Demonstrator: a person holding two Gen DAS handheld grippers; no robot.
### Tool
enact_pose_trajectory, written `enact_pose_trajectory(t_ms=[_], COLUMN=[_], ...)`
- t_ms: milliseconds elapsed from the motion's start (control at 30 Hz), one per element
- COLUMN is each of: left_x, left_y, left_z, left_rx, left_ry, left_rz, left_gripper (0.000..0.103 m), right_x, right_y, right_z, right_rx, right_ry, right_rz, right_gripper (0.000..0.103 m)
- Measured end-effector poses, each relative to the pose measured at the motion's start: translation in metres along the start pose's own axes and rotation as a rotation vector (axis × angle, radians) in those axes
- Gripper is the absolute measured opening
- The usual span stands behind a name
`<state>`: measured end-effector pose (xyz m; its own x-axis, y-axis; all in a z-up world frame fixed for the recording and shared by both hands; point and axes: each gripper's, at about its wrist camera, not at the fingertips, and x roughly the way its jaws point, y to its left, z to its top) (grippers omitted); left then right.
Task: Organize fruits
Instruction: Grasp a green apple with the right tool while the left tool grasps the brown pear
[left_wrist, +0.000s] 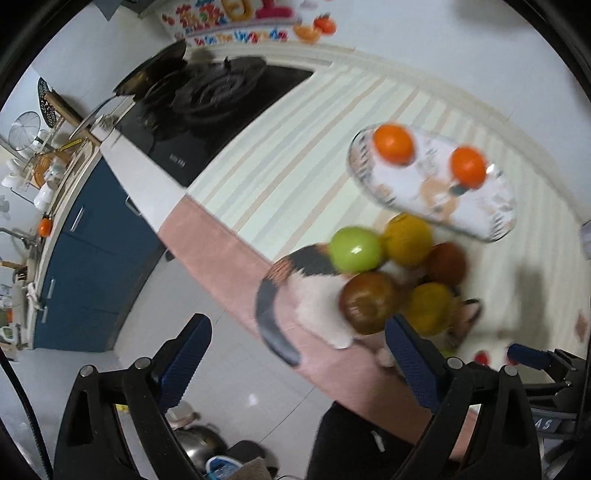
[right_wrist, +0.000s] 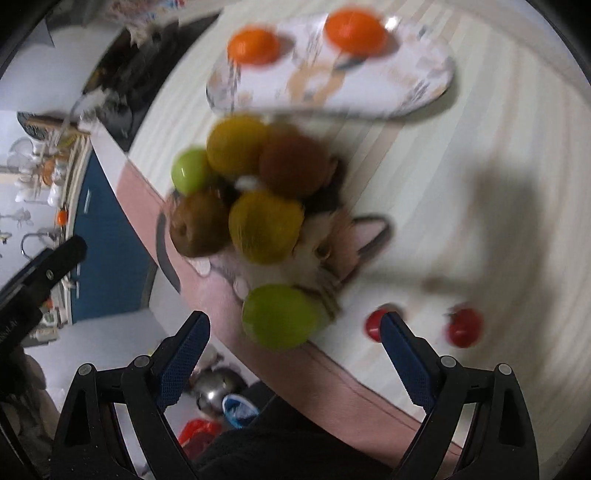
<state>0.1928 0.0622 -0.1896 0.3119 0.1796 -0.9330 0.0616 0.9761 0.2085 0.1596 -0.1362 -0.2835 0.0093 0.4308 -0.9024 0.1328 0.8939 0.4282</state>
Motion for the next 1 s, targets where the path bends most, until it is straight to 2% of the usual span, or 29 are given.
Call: enact_pose_trajectory(t_ms=[167,233,367,533,800,833,933,1000], left_x=[0.032,0.039,0.053,0.074,0.115,0.118,0.124,0.124], left_y=[0.01,0.011,0.007,-0.013,-0.048,-0.051,-0.056,-0.056], left_z=[0.001,0.002,0.009,0.022,0.033,0.033,0.031,0.029], left_rx=[0.008,0.009,-0.001,0.037,0.089,0.096,0.097,0.083], left_ry=[0.074,0.09,0.099,0.152,0.24,0.243,0.249,0.245], left_rz=[0.042,0.038,-0.025,-0.131,-0.234,-0.239,-0.288,-0.305], left_gripper=[0.096,0.096,0.096,0.096,0.096,0.094,0.067,0.064], right_x=[0.047,0.064,0.071,0.059,0.046,0.048,0.054,0.055], right_y=[0.013,0.016,0.024,0.023,0.006,0.005,0.003,0.0], right_z=[0.003,0.004,0.004,0.006,0.027,0.029,0.035,0.034], right_rx=[-0.019,-0.024,-0.067,-0.083,-0.07,-0.066,-0.048,-0.039], right_ry=[0.084,0.111,0.11,0.076,0.052,0.057,0.06,0.054], right_rz=[-0.025,-0.042,-0.083,-0.157,-0.201,-0.198,-0.195,-0.183], right_gripper=[0.094,0.087,0.064,0.064,0.064,0.064,0.064,0.064])
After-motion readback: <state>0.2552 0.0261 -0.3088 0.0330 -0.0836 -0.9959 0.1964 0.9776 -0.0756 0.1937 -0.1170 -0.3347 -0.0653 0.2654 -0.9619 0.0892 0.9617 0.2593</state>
